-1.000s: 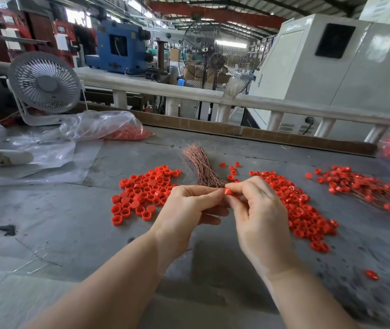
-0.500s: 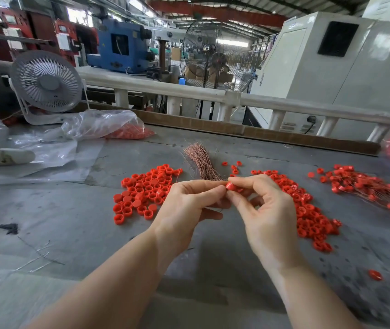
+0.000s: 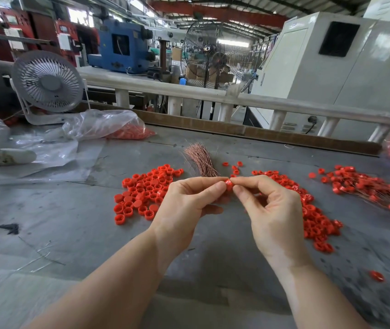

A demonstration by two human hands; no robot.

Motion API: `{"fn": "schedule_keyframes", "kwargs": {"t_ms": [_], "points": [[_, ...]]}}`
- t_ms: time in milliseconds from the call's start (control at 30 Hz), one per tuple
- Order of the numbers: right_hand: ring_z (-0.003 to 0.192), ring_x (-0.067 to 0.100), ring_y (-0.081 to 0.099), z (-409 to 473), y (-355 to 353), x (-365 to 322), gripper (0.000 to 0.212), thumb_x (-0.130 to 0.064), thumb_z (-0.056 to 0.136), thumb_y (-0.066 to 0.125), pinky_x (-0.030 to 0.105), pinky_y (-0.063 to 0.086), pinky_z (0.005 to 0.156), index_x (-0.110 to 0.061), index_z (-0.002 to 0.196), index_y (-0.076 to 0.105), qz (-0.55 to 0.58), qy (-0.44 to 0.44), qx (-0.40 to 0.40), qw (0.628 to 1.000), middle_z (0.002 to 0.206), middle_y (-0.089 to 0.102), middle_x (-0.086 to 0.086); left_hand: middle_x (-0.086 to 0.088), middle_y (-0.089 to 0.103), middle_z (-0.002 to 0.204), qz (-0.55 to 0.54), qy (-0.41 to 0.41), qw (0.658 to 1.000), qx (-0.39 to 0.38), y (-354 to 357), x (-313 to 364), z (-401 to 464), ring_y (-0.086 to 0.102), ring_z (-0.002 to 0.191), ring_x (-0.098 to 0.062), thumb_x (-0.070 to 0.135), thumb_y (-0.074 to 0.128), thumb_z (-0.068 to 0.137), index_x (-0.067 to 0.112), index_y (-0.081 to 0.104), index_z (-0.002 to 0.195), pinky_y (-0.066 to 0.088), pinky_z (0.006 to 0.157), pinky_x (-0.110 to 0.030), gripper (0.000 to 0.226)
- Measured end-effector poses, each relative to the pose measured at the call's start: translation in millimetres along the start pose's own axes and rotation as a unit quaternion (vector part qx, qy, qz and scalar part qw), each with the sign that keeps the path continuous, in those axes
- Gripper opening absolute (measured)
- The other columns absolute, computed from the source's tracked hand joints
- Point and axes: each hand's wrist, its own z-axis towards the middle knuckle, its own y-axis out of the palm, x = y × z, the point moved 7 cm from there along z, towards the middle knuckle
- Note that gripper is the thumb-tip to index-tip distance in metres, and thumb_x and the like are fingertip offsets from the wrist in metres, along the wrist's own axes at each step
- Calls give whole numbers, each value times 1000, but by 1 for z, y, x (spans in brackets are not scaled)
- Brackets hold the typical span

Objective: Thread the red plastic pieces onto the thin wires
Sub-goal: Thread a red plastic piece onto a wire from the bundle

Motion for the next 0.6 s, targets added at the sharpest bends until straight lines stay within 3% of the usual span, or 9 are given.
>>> {"fn": "schedule_keyframes", "kwargs": {"t_ms": [167,600], "points": [[71,-1,64,0,-1,0,22,-1,78,70,7,44,65,-23,78,69,7,0,11,1000,75,68,-13,-3,71,72,13,14,1000,-2,2,2,0,63,65,-6,17,68,63,12,73,87,49,56,-16,26],[56,2,54,-2,2,8,19,-6,81,67,12,40,57,-24,75,69,70,64,-15,995,65,65,-15,5,68,61,135,137,981,25,2,21,-3,59,56,-1,-4,70,73,9,72,82,48,56,-13,16]]}}
